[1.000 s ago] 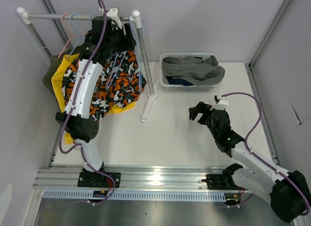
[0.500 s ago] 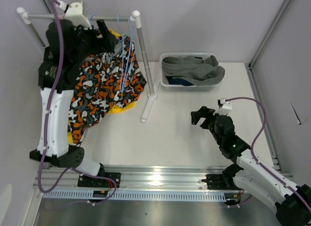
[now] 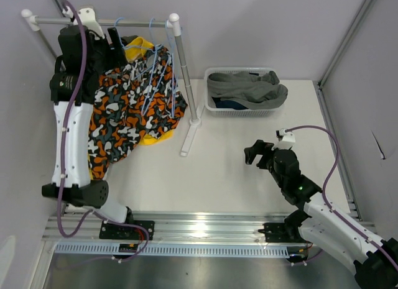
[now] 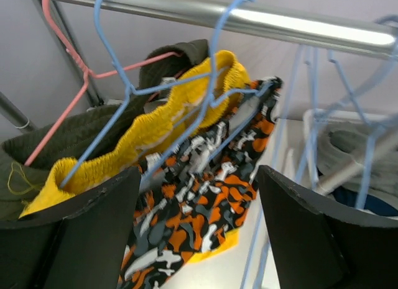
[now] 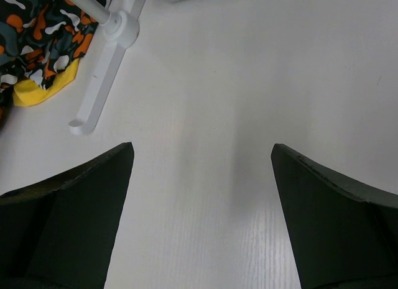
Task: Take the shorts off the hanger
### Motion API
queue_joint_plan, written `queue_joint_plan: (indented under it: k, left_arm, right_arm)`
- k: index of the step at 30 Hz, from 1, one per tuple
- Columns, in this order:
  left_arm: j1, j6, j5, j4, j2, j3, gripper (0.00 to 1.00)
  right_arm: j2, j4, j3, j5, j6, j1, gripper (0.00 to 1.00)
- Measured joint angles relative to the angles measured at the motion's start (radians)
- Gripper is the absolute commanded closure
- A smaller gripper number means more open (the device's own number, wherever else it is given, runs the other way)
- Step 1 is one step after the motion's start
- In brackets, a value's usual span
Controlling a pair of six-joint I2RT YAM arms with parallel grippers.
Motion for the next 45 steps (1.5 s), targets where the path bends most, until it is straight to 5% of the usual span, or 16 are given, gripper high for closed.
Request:
queue_joint_plan:
  k: [10, 17, 22, 25, 29, 40, 45]
  left_arm:
    - [0.059, -0.001, -0.014, -0.053, 0.256, 0.246, 0.21]
    - [0.059, -0.002, -0.009, -0.066, 0.293, 0.249, 0.44]
    - [0.059, -0.005, 0.005, -0.084, 0.326, 0.247, 0.47]
    - [0.058, -0.009, 0.007, -0.085, 0.327, 0.235, 0.57]
    - [0.057, -0.011, 0.024, -0.076, 0.327, 0.225, 1.0]
    - [0.053, -0.031, 0.07, -0.082, 0.274, 0.2, 1.0]
    - [0.042, -0.056, 0.118, -0.108, 0.184, 0.199, 1.0]
  right_arm:
    - [0.002, -0.038, 0.004, 0.001, -0.045, -0.001, 0.01]
    - [0.021, -0.039, 0.004, -0.005, -0.052, -0.035, 0.01]
    - [0.047, -0.039, 0.004, -0.011, -0.058, -0.052, 0.0]
    - [0.05, -0.037, 0.004, -0.019, -0.06, -0.059, 0.01]
    - [0.058, -0.027, 0.004, -0.028, -0.061, -0.065, 0.01]
    - [0.051, -0.025, 0.007, -0.045, -0.061, -0.058, 0.01]
    - [0.061, -0.04, 0.122, -0.075, -0.067, 0.053, 0.01]
